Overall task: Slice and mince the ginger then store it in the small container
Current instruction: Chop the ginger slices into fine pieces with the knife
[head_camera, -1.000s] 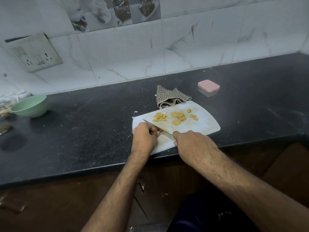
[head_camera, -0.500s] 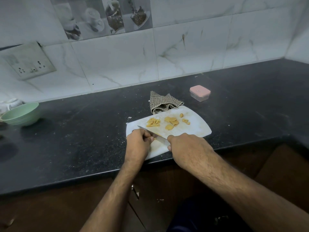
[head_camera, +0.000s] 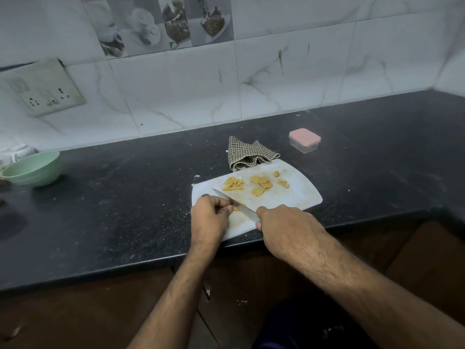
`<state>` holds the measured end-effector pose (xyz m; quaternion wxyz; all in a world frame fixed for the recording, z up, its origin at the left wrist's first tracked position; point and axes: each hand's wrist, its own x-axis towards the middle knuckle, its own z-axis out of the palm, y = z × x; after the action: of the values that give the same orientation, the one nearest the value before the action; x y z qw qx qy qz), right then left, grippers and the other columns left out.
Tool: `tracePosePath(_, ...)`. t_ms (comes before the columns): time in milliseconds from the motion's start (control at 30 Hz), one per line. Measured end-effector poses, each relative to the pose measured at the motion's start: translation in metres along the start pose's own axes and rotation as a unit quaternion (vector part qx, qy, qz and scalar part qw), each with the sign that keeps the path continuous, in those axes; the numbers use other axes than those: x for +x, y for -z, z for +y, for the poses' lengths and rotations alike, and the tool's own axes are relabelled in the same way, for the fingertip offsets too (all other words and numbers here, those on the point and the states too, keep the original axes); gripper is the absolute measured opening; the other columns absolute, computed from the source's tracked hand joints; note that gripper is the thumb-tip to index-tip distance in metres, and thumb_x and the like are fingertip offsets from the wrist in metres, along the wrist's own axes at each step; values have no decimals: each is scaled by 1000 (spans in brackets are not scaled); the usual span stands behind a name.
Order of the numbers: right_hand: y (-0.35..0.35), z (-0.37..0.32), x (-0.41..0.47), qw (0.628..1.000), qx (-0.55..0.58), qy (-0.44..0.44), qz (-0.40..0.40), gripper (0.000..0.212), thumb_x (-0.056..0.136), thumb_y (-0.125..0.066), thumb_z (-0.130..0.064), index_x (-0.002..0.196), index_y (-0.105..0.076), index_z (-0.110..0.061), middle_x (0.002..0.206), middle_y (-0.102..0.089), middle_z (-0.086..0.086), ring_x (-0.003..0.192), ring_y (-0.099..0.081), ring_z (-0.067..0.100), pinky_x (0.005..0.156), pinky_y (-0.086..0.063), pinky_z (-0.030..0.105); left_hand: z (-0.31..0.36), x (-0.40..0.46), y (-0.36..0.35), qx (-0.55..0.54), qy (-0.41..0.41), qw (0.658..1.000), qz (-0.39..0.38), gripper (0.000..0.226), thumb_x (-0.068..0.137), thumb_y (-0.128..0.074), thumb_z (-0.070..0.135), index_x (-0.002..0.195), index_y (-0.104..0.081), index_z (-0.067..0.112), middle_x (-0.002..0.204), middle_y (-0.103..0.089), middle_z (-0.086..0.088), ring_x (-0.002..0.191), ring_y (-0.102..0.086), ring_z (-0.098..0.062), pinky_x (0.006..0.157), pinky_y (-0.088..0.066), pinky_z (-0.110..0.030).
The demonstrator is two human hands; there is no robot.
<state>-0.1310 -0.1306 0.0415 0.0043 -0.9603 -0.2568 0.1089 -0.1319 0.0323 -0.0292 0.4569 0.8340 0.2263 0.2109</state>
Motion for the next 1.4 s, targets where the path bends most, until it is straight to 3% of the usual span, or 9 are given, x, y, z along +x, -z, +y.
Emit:
tracePosePath(233,2,0,2,1000,2,2,-15,24,104,-44,-21,128,-45,-20,81,-44,0,88,-53,19,75,-50,37,1,-1,2,-2,4,1000,21,12,85,-82,13,79,-79,23,87,-74,9,82,-67,-3,74,-51,-16)
tracePosePath(367,-2,-2,6,1000,0,1,-30,25,102,-46,-18,127,-44,-19,83,-46,1,88,-55,20,78,-54,40,1,-3,4,1,-2,1000,15,14,85,-81,13,78,-79,25,86,-74,10,81,-67,-1,69,-46,-8)
tracePosePath(500,-11,-3,10,1000,12,12,-2,21,102,-44,-16,123,-42,-19,82,-48,0,83,-55,19,68,-48,37,0,-3,5,6,-9,1000,8,13,86,-81,13,79,-78,24,85,-74,9,80,-67,-2,72,-51,-13)
tracePosePath(633,-10,0,6,1000,12,17,22,18,104,-43,-20,122,-43,-20,80,-46,-1,82,-54,18,68,-46,36,2,-3,4,16,-7,1000,10,12,88,-80,15,79,-77,23,81,-72,9,70,-61,2,62,-44,-4)
tracePosePath(833,-3,-2,-5,1000,18,17,8,17,104,-40,-19,121,-44,-19,80,-42,-1,87,-52,20,72,-45,37,5,-4,5,12,-13,1000,3,23,90,-77,12,74,-70,27,81,-71,12,67,-60,11,61,-43,-2)
tracePosePath(1067,-11,-9,2,1000,16,5,0,26,98,-45,-11,122,-41,-19,79,-42,1,85,-53,23,67,-44,39,5,-4,5,20,-5,1000,2,16,90,-76,12,77,-72,21,79,-71,8,72,-62,0,59,-44,-3)
tracePosePath(1167,-12,-3,2,999,17,11,27,20,102,-42,-17,122,-44,-20,77,-43,-1,84,-55,22,66,-44,38,5,-4,5,18,-8,1000,-6,15,90,-76,12,78,-74,20,77,-71,12,69,-62,6,63,-49,-6)
tracePosePath(1300,-3,7,-1,999,31,14,27,21,107,-36,-33,120,-49,-23,80,-49,-3,81,-54,18,66,-41,35,4,-4,5,24,-11,1000,-6,10,90,-76,12,81,-76,17,77,-72,9,66,-61,4,58,-43,-3)
tracePosePath(1400,6,7,-3,1000,17,13,14,19,106,-40,-30,120,-51,-23,79,-47,-3,82,-53,16,67,-41,33,3,-3,6,26,-14,1000,-1,9,89,-77,12,81,-77,15,76,-71,8,63,-60,5,57,-43,-3)
